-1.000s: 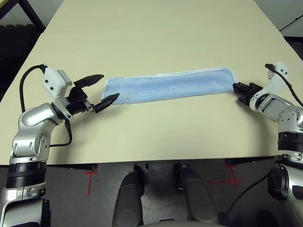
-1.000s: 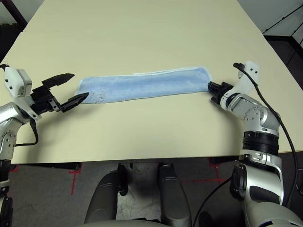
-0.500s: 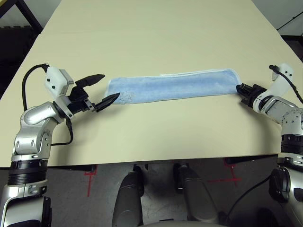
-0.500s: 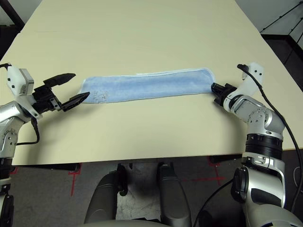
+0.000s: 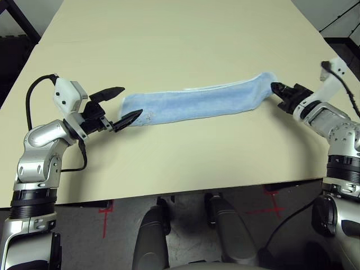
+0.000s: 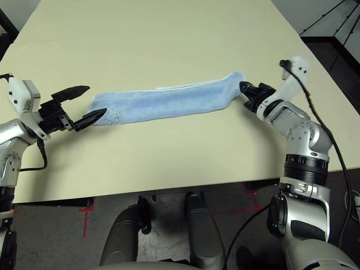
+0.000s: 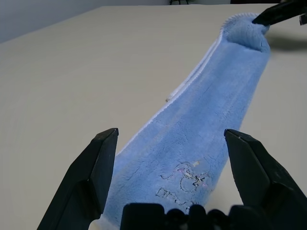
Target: Fold the towel and set it aside.
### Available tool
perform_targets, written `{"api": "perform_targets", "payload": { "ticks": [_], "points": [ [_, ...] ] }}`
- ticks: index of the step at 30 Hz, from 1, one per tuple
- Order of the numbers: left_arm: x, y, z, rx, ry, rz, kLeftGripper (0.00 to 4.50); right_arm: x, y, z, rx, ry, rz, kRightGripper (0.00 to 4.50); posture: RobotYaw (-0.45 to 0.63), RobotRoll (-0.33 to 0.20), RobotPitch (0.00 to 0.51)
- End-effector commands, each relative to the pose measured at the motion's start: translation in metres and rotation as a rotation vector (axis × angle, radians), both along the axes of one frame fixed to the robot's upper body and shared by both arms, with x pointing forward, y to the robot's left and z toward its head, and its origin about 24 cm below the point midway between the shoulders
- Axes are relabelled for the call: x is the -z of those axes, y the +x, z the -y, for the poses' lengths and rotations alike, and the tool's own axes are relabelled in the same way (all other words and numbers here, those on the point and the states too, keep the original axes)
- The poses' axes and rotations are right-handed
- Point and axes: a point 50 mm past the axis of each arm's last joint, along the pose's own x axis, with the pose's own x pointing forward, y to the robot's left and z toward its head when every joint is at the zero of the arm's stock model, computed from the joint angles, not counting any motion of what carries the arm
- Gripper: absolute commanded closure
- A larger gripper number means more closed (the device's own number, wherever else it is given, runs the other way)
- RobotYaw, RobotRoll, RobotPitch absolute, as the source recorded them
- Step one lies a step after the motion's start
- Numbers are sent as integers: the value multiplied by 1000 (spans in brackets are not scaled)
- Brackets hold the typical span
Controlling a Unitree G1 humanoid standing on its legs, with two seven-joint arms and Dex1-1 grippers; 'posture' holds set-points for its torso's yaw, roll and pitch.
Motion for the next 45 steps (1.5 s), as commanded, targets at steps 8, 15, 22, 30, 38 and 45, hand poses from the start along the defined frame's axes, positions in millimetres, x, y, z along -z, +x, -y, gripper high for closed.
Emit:
{"api": "perform_targets", "payload": {
  "ticks": [8,15,22,30,38,45],
  "points": [
    [6,0,2,-13,-8,4,0,-14,-3,-38,-293,-637,311,4481,-197,0,209],
    [8,-1,2,-23,-15,9,0,-16,-2,-60,-413,-679,398,4481,-182,0,202],
    [8,-3,0,-35,-17,14,0,-13,-4,-85,-514,-624,415,4481,-163,0,200],
    [8,-5,-2,-48,-16,15,0,-4,-13,-102,-616,-579,387,4481,-155,0,209],
    [8,-5,-1,-47,-18,14,0,5,-14,-116,-660,-553,359,4481,-148,0,215],
    [9,-6,-1,-49,-15,9,0,14,-9,-127,-670,-527,326,4481,-142,0,221]
  ]
}}
